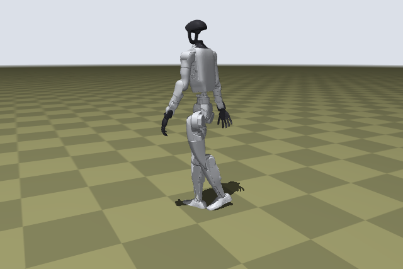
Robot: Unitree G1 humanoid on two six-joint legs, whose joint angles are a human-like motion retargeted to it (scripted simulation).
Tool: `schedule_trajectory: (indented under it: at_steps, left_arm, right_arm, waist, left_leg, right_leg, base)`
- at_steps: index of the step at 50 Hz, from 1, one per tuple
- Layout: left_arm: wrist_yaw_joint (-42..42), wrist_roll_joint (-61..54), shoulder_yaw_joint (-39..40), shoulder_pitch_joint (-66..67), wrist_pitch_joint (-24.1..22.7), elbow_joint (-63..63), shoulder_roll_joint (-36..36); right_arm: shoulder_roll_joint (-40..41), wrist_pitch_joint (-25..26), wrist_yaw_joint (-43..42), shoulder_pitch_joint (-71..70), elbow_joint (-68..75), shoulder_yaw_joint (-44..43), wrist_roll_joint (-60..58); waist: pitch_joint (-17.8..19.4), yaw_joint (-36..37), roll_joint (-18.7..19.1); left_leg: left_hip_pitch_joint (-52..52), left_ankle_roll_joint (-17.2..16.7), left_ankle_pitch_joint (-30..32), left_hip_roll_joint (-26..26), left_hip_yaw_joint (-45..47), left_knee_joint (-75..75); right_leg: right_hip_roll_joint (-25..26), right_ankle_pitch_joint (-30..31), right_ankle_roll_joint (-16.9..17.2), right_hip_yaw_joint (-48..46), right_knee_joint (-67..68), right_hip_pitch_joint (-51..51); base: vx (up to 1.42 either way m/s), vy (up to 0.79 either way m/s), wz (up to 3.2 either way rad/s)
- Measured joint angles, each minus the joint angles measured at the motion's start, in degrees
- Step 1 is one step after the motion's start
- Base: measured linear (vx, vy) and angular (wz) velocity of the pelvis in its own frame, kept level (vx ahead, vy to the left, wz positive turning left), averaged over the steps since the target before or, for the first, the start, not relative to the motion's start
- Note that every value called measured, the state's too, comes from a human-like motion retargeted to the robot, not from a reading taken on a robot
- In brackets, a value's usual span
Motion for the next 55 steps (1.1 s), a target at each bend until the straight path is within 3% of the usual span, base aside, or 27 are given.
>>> schedule_trajectory:
  at_steps: [2,5,10,12,15,18,21,22,25,27,29,32,35,38,44,47,50,52,55]
  left_arm:
    - [0.69,-0.37,-0.68,1.22,0.91,2.77,-1.05]
    - [-3.88,3.82,-0.43,2.5,2.15,7.21,-0.06]
    - [-6.81,10.85,0.8,7.24,4.18,14.2,2.44]
    - [-5.28,11.29,1.92,8.33,6.03,18.28,2.32]
    - [-5.89,10.42,3.03,10.06,9.43,23.05,1.82]
    - [-8.87,9.58,4.49,11.41,12.03,25.52,1.38]
    - [-12.32,7.79,4.26,11.84,13.1,25.48,0.84]
    - [-13.13,6.93,4.09,11.66,13.43,24.99,0.79]
    - [-12.74,3.72,3.48,10.94,14.23,22.38,1.85]
    - [-10.21,1.54,3.03,10.18,13.83,19.85,2.64]
    - [-6.15,0.16,3.2,9.58,13.17,17.35,3.35]
    - [1.14,-1.42,3.69,8.79,12.38,15.01,4.01]
    - [5.85,-4.55,5.21,7.7,11.98,13.8,3.21]
    - [5.68,-9.74,7.85,6.13,11.93,12.82,0.74]
    - [-1.91,-16.44,8.32,5.96,8.87,7.96,-3.91]
    - [-6.34,-13.61,5.99,5.37,7.48,6.17,-4.99]
    - [-10.4,-7.83,2.81,5.2,6.61,4.75,-5.44]
    - [-10.79,-3.72,0.42,5.49,5.74,4.4,-5.09]
    - [-7.57,1.85,-1.87,6.54,5.1,4.3,-4.98]
  right_arm:
    - [0.04,0.5,-0.95,0.47,0.13,-1.16,2.51]
    - [0.96,-0.58,-0.12,-0.31,-1.18,-0.96,4.91]
    - [3.82,-2.96,0.11,-2.69,-6.81,1.55,2.19]
    - [4.72,-4.0,-0.62,-3.46,-10.13,3.95,0.79]
    - [5.03,-5.42,-1.06,-3.61,-15.2,7.55,-1.4]
    - [3.89,-6.81,1.7,-3.3,-20.53,10.93,-4.43]
    - [1.54,-7.15,6.92,-3.48,-25.84,11.39,-8.63]
    - [0.86,-6.75,7.35,-3.76,-27.11,11.0,-9.3]
    - [0.29,-6.1,3.38,-4.56,-28.01,10.4,-6.48]
    - [0.71,-5.99,0.2,-4.85,-27.0,9.37,-2.37]
    - [1.6,-5.77,-2.41,-4.4,-25.22,8.06,2.25]
    - [2.65,-5.69,-4.85,-2.38,-21.89,6.6,8.47]
    - [3.42,-4.9,-6.02,-0.65,-18.06,5.21,10.9]
    - [3.37,-3.43,-5.42,-0.69,-13.48,4.45,10.14]
    - [2.53,-0.95,-2.49,-0.8,-6.62,3.97,6.71]
    - [1.85,-0.61,-1.67,0.31,-4.7,2.84,6.73]
    - [0.73,-1.37,-0.8,1.91,-1.1,1.91,8.29]
    - [0.07,-0.48,0.05,2.67,2.36,1.45,9.06]
    - [-0.27,2.27,0.17,3.38,5.84,-0.3,8.54]
  waist:
    - [-0.74,0.56,-0.86]
    - [-1.42,0.18,-3.29]
    - [1.53,4.16,-3.47]
    - [1.64,3.81,-2.94]
    - [0.06,2.73,-1.7]
    - [0.06,3.73,0.16]
    - [0.91,3.56,0.41]
    - [1.34,2.54,0.13]
    - [2.33,-4.77,-1.7]
    - [3.01,-6.31,-2.52]
    - [2.73,-4.41,-3.37]
    - [1.4,-0.8,-4.51]
    - [0.22,1.93,-4.02]
    - [-0.14,3.09,-2.62]
    - [-0.46,0.98,1.84]
    - [-0.76,0.29,3.65]
    - [-1.21,1.01,4.99]
    - [-1.72,2.48,5.39]
    - [-2.24,2.64,5.57]
  left_leg:
    - [-0.7,1.39,5.06,0.04,2.69,7.44]
    - [-5.0,6.75,9.98,1.01,1.41,22.55]
    - [-1.64,7.6,-0.18,9.96,4.24,35.03]
    - [-5.57,7.6,-0.43,9.1,-1.83,31.93]
    - [-13.68,6.37,1.42,2.59,-20.4,22.34]
    - [-15.58,2.33,3.42,-0.64,-38.78,13.69]
    - [-17.22,0.88,1.74,-3.01,-51.59,12.8]
    - [-17.52,1.25,0.69,-2.93,-51.4,13.22]
    - [-14.4,7.6,-2.39,2.46,-36.74,9.62]
    - [-14.62,7.53,-1.61,1.21,-37.75,8.18]
    - [-14.27,7.18,-0.64,1.71,-31.31,5.54]
    - [-12.64,6.69,0.03,1.67,-23.72,1.84]
    - [-10.82,5.64,0.87,2.03,-18.08,-1.78]
    - [-8.92,5.0,1.2,2.22,-12.45,-4.54]
    - [-5.92,3.44,0.35,3.49,-7.08,-6.7]
    - [-4.57,1.99,-0.57,3.62,-2.6,-7.14]
    - [-3.18,0.82,-1.62,3.13,1.43,-6.62]
    - [-1.86,-0.12,-2.17,2.66,3.89,-6.07]
    - [-1.28,1.31,-2.95,2.49,5.15,-2.78]
  right_leg:
    - [-2.67,0.18,0.46,0.74,-1.0,2.16]
    - [-6.35,1.05,2.24,6.04,-2.02,4.05]
    - [-3.28,2.11,1.26,17.86,-3.49,9.91]
    - [-3.14,4.57,1.99,20.92,-5.13,9.21]
    - [-2.83,7.64,4.09,25.55,-6.68,5.78]
    - [1.26,10.07,6.07,34.09,-6.86,3.41]
    - [4.37,12.59,9.73,43.01,-7.63,1.91]
    - [5.05,13.19,11.42,45.16,-8.06,1.43]
    - [6.03,13.38,17.08,47.22,-9.94,0.22]
    - [6.29,13.2,19.12,46.48,-10.39,-1.48]
    - [4.76,10.88,17.73,36.61,-9.75,-4.51]
    - [0.74,5.72,17.06,11.59,-8.15,-6.56]
    - [-1.37,3.28,11.66,-2.08,-5.91,-6.34]
    - [-2.54,2.83,9.22,-2.74,-1.22,-6.11]
    - [-0.72,2.74,6.5,7.69,4.88,-4.07]
    - [-0.8,1.33,7.35,5.9,3.89,-1.26]
    - [-2.75,-0.66,4.88,-3.04,-0.03,2.44]
    - [-0.38,-0.4,3.8,5.84,-1.06,2.48]
    - [-1.76,-1.23,3.13,6.17,-2.08,3.86]
  base:
    - [0.35,0.22,-1.25]
    - [0.3,0.15,-1.62]
    - [0.3,0.02,-2.87]
    - [-0.15,0.26,-2.11]
    - [-0.13,0.3,-2.1]
    - [-0.06,0.22,-2.91]
    - [-0.17,0.22,-2.76]
    - [-0.33,0.16,-2.03]
    - [-0.43,0.06,-1.2]
    - [-0.4,0.15,-2.04]
    - [-0.31,0.13,-3.13]
    - [-0.16,-0.01,-3.05]
    - [-0.13,-0.02,-2.64]
    - [-0.05,0.01,-2.31]
    - [0.09,0.01,-1.61]
    - [0.13,-0.01,-1.07]
    - [0.22,-0.03,-0.96]
    - [0.26,-0.05,-0.8]
    - [0.27,-0.11,-0.12]
